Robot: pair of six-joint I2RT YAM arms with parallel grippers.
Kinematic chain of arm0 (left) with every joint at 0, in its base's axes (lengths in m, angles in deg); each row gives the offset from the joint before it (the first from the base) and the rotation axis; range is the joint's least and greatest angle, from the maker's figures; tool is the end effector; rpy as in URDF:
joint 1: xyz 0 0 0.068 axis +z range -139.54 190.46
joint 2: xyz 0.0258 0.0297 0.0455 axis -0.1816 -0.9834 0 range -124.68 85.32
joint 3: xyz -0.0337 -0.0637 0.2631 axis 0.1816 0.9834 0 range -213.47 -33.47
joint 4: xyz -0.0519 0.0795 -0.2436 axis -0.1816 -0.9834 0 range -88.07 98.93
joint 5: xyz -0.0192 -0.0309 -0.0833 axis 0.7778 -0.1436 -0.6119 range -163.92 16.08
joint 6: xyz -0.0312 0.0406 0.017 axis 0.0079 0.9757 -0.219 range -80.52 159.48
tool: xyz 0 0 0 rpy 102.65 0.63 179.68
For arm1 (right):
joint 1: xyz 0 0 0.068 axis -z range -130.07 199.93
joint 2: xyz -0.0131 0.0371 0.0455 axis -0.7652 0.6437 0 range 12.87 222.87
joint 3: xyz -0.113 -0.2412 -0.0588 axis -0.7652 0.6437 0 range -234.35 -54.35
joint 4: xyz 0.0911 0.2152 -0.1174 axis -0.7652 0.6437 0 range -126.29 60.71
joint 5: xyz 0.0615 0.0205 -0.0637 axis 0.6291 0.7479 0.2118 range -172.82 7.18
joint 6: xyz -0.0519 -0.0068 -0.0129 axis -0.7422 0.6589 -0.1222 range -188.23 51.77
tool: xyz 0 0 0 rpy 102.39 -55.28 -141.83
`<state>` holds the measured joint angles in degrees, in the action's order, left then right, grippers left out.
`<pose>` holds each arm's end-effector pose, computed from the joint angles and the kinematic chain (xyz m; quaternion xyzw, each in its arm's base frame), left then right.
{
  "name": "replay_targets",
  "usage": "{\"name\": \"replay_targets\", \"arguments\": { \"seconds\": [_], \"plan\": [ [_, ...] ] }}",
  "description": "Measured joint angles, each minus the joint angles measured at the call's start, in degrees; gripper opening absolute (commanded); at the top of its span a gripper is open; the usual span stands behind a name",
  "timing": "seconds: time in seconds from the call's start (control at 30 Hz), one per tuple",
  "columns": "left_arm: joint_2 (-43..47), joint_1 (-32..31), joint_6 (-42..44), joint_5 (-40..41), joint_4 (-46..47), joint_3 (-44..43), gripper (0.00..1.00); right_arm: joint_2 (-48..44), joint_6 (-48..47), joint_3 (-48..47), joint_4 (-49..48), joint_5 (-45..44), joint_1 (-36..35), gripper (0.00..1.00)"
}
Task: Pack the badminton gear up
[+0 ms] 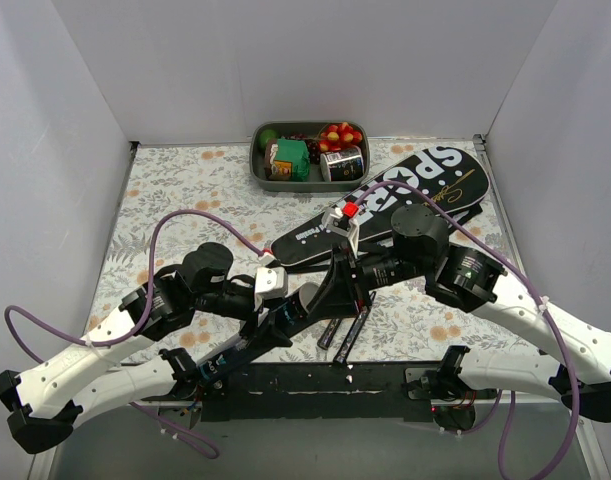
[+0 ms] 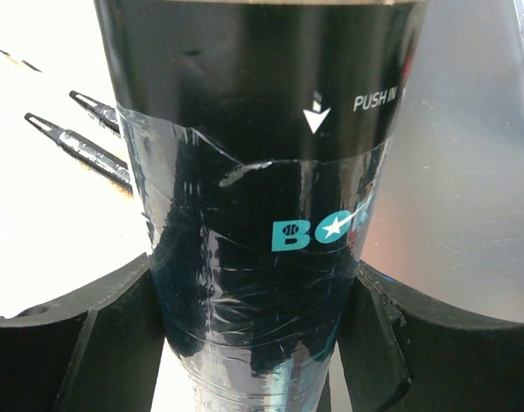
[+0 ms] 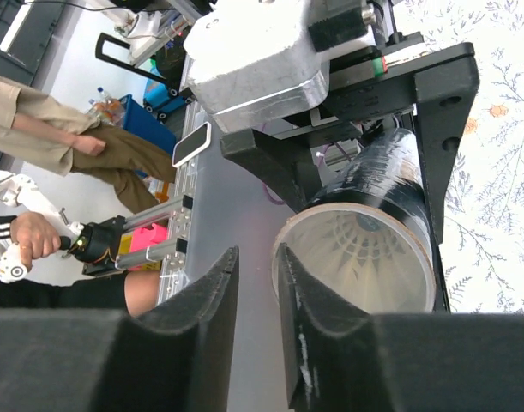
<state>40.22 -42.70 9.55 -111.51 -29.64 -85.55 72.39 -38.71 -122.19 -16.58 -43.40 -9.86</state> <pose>0.0765 -0.1384 0.3361 0.3203 0.7778 -0.5168 0.1592 0.0908 0.2010 0.4158 -0.3964 0.6474 0.6047 0.2408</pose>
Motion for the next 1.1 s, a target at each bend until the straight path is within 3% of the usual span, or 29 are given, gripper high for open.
{"name": "replay_targets", "arguments": {
  "seconds": [0.27, 0.43, 0.73, 0.9, 1.1],
  "plan": [
    [0.22, -0.11, 0.07, -0.09, 0.0, 0.09, 0.28, -0.35, 0.61, 0.13, -1.77, 0.85, -0.63, 0.48],
    [0.31, -0.11, -0.02, 0.15, 0.22, 0.22, 0.28, -0.24, 0.13, -1.79, 0.52, -1.07, -0.92, 0.47],
    [0.33, -0.11, -0.42, 0.52, 1.05, 0.72, 0.28, 0.63, -1.25, -5.16, 7.74, -9.64, -1.16, 0.36],
    [0.31, -0.11, -0.61, 1.29, 1.29, 0.83, 0.28, 0.17, -1.14, -5.62, 9.46, -12.96, -1.4, 0.15],
    [0.33, -0.22, -0.74, 1.46, 1.57, 0.96, 0.28, -0.94, -1.22, -5.9, 12.28, -16.09, -1.81, 0.08]
  ]
}}
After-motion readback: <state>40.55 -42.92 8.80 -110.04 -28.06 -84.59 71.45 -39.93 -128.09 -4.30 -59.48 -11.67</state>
